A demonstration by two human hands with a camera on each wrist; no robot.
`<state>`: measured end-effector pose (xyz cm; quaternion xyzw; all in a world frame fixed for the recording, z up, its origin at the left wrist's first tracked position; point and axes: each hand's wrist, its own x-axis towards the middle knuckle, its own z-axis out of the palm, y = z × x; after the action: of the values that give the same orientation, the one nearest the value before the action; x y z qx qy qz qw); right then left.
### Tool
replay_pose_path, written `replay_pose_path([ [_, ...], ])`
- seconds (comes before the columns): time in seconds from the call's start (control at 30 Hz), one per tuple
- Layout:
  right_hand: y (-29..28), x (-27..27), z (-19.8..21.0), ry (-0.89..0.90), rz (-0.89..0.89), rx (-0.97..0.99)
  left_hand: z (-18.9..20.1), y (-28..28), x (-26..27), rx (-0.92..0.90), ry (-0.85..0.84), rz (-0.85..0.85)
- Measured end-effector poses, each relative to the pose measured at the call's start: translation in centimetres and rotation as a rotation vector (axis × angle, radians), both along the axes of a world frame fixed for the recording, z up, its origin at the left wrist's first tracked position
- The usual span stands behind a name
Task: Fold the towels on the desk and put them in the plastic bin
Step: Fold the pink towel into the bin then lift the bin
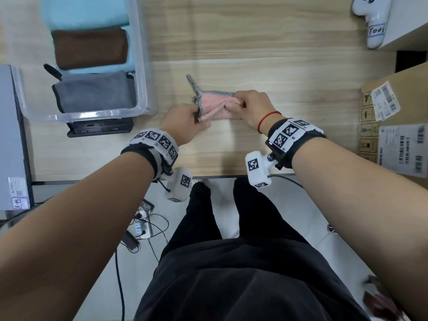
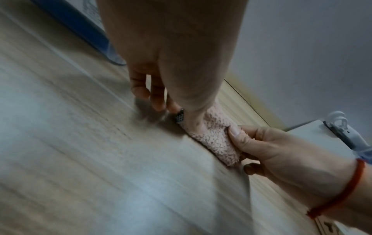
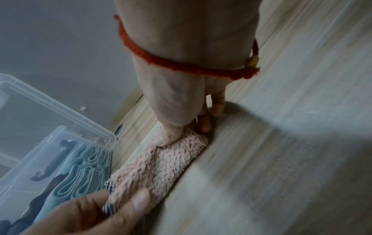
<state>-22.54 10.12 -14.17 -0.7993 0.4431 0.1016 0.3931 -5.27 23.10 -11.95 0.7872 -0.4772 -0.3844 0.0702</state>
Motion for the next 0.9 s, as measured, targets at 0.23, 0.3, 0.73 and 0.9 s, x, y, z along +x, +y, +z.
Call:
replay_pose_path([
  [0.23, -0.7, 0.4, 0.1, 0.001, -0.106, 0.028, -1.7, -1.4, 0.2, 0.059, 0.061, 0.306],
  [0.3, -0.7, 0.7, 0.0, 0.005, -0.142, 0.024, -1.8, -1.8, 0.2, 0.07, 0.059, 0.332],
  [0.73, 1.1, -0.2, 0.2, 0.004, -0.183, -0.021, -2.6, -3.2, -0.2, 0.047, 0.107, 0.451],
  [0.9, 2.2, 0.3, 1.1, 0.007, -0.304, 0.052, -1.6, -2.8, -0.8, 0.119, 0.107, 0.436],
])
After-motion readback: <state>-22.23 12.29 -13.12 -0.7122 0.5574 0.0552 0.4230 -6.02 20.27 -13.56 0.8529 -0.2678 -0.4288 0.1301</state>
